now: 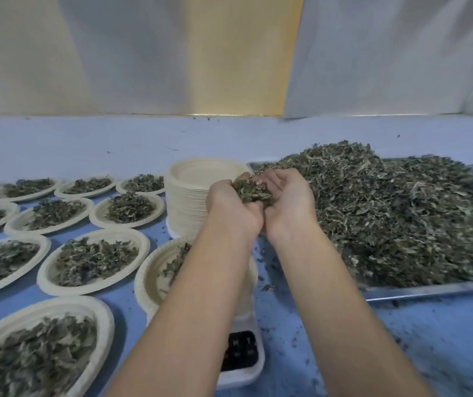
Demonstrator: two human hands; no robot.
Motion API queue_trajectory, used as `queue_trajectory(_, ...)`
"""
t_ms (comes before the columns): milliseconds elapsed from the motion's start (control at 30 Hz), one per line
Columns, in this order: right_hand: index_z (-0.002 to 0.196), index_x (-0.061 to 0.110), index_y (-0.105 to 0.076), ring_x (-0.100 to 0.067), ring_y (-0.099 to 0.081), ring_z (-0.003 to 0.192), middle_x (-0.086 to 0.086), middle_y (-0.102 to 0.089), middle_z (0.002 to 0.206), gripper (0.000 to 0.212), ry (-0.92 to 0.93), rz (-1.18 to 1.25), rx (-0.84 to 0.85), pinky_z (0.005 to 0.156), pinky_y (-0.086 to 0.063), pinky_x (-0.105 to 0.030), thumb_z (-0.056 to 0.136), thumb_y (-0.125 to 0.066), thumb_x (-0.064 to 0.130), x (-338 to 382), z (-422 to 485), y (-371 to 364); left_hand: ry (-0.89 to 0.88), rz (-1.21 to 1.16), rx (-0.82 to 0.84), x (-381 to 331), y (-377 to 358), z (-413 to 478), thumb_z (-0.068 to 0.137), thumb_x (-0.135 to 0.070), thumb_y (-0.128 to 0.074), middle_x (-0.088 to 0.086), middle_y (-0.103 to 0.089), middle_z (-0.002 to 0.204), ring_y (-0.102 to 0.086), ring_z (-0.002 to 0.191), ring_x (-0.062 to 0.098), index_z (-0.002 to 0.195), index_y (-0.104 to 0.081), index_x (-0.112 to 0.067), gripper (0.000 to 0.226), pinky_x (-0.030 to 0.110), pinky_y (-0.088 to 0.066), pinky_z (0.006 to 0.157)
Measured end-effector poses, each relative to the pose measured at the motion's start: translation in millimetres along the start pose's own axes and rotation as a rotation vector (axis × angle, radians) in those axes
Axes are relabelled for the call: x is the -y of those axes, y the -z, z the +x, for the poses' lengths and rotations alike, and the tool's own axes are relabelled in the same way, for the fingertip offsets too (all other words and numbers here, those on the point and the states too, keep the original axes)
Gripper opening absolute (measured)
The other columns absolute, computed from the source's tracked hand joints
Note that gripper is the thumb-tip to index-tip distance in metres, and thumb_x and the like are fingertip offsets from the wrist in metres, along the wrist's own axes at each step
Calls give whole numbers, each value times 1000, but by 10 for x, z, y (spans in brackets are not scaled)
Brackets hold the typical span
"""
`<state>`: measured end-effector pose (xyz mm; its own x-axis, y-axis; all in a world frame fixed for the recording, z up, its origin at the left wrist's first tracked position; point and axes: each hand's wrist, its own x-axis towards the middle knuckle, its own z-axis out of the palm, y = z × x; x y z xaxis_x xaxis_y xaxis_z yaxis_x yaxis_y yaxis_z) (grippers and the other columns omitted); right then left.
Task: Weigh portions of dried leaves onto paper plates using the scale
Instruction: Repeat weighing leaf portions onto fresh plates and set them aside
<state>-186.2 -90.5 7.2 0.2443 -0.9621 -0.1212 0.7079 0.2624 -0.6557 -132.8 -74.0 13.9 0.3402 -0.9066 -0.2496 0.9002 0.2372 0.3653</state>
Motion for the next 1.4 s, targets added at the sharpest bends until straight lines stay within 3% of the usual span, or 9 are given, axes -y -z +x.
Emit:
queue_trajectory(167, 127, -5, -52, -23, -48, 127, -16, -54, 134, 37, -15, 100, -148, 109, -36, -40, 94, -39, 6, 358, 200, 332, 5, 161, -32, 510, -159, 373, 97, -8, -30, 11, -57, 111, -57, 101, 24, 110, -55, -11, 29, 35, -45, 98)
queue_trajectory(333, 103, 4, -60, -8, -64, 87, -7, -63, 102, 23, -1, 94, -255, 85, -52, -28, 92, -41, 5, 502, 358, 657, 74, 326, -16, 909, -224, 514, 102, -24, -35, 14, -54, 99, -55, 90, 27, 88, -54, -4, 31, 40, -47, 85)
queue_trajectory(533, 66, 13, -43, -19, -40, 74, -2, -47, 72, 20, 19, 29, -390, 74, -38, -33, 85, -47, 7, 567, 550, 903, 96, 718, 93, 1072, -113, 506, 101, -47, -21, 9, -43, 145, -30, 139, 24, 135, -49, -8, 59, 42, -21, 109)
queue_trajectory(633, 82, 13, -56, -8, -30, 103, -2, -66, 92, 12, 70, -108, -441, 90, -43, -36, 89, -47, 8, 622, 561, 951, 62, 814, 117, 1068, -74, 518, 100, -51, -17, 5, -36, 151, -19, 144, 19, 137, -48, -13, 61, 45, 4, 115)
queue_trajectory(667, 93, 12, -62, -15, -60, 98, -7, -68, 108, 18, 86, -138, -423, 100, -37, -35, 91, -45, 9, 631, 560, 958, 52, 831, 126, 1058, -65, 525, 100, -52, -17, 5, -35, 151, -20, 144, 19, 137, -48, -14, 62, 45, 5, 115)
queue_trajectory(967, 112, 10, -66, -17, -62, 104, -4, -59, 117, 45, 346, -231, -297, 86, -54, -23, 92, -33, -14, 468, 488, 910, 53, 826, 155, 952, -38, 471, 100, -49, -27, 6, -40, 148, -29, 140, 21, 139, -45, -12, 57, 43, -8, 118)
queue_trajectory(1067, 113, 14, -66, -11, -60, 103, -2, -61, 119, 51, 344, -359, -281, 86, -52, -24, 87, -35, -16, 391, 474, 851, 58, 724, 178, 917, -31, 409, 100, -34, -39, 8, -48, 141, -54, 118, 18, 134, -50, -7, 45, 34, -41, 102)
queue_trajectory(1167, 109, 12, -68, -7, -63, 80, -2, -68, 102, 41, 285, -359, -256, 64, -51, -16, 85, -43, -9, 333, 464, 778, -31, 592, 187, 824, -30, 343, 100, -19, -38, 10, -57, 132, -62, 97, 15, 126, -54, -5, 34, 23, -48, 74)
queue_trajectory(1400, 79, 13, -65, -10, -66, 64, 1, -69, 66, 25, 237, -281, -70, 60, -55, -19, 90, -48, 0, 142, 308, 476, -171, 456, 228, 393, 43, 108, 99, -10, -32, 17, -64, 117, -62, 103, 23, 101, -60, -1, 30, 26, -51, 84)
